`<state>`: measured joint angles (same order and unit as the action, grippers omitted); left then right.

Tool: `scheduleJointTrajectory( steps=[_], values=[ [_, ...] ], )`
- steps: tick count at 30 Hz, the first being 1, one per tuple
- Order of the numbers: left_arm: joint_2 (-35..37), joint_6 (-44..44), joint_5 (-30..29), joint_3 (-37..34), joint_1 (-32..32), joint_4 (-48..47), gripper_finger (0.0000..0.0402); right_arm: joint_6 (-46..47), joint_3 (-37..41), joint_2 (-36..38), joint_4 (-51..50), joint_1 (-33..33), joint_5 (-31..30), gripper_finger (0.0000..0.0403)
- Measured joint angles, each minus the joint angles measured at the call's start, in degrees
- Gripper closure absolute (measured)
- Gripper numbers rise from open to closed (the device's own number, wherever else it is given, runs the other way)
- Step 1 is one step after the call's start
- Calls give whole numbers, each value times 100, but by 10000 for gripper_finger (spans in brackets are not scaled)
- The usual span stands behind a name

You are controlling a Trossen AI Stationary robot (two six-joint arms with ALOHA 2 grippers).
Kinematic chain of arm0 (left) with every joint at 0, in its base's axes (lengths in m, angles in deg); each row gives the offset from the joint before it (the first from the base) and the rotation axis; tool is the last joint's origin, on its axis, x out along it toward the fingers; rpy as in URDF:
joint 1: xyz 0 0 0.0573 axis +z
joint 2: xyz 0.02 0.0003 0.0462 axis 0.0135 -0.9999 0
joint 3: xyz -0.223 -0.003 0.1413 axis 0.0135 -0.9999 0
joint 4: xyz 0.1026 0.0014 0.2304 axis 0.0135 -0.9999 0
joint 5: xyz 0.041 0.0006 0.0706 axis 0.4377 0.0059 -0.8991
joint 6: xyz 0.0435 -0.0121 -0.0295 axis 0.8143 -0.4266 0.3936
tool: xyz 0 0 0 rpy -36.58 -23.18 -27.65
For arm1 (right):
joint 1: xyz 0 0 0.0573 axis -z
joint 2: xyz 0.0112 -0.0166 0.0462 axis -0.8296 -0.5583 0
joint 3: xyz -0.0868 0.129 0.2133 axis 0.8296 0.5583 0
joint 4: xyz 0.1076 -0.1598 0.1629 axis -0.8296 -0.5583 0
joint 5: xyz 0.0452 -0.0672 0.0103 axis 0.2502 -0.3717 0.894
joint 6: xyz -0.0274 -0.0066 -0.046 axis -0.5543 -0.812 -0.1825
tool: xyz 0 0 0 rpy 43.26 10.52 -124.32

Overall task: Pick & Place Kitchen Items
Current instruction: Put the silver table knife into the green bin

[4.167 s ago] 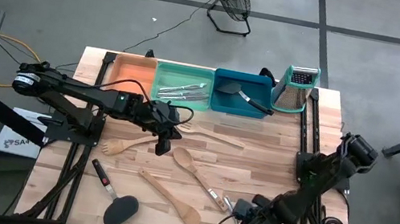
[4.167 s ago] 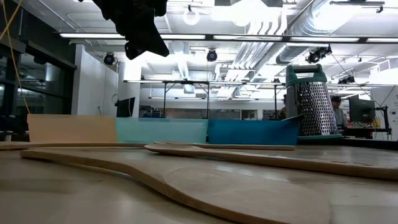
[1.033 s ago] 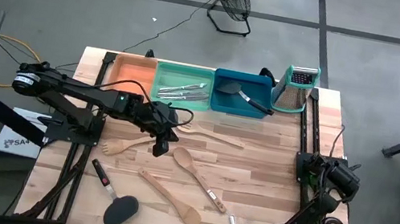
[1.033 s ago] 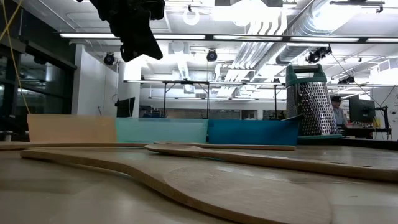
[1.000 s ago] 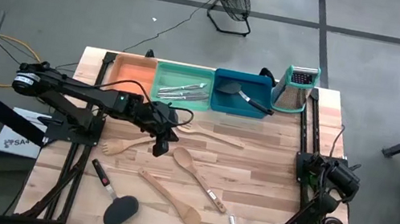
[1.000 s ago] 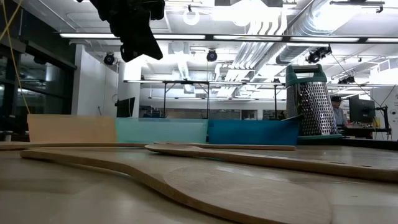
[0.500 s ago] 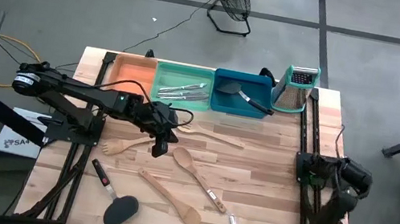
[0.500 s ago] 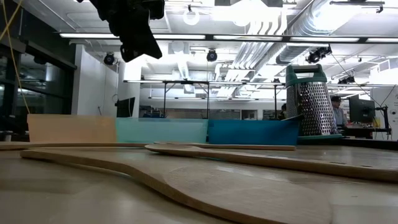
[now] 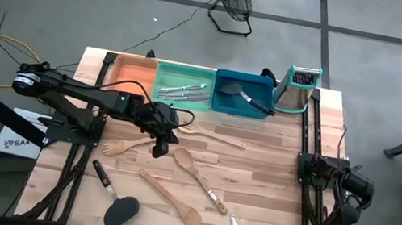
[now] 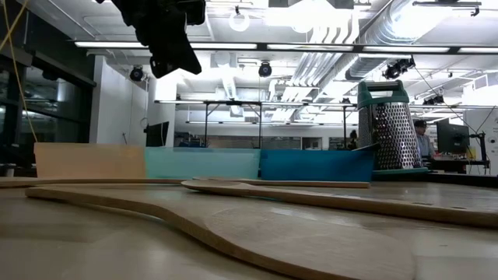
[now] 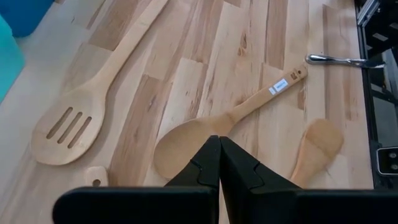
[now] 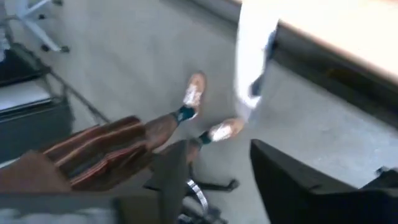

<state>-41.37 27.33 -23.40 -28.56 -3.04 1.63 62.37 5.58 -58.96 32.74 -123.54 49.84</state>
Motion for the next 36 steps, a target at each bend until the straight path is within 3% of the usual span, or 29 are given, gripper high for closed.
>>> scheduleJointTrajectory(
  steps=[3, 6, 21, 36],
  values=[
    [0, -16, 110, 0, 0, -17, 402, 27, 100, -149, 24, -16, -6, 183],
    [0, -24, 171, 0, 0, -66, 402, 0, 186, -179, 63, -42, -217, 165],
    [-2, -176, 183, 0, 0, -80, 402, -260, 785, -168, 1036, -122, -424, 172],
    [-2, -410, 136, 0, 0, -80, 402, 60, 834, -190, 1224, 142, 417, 172]
  ],
)
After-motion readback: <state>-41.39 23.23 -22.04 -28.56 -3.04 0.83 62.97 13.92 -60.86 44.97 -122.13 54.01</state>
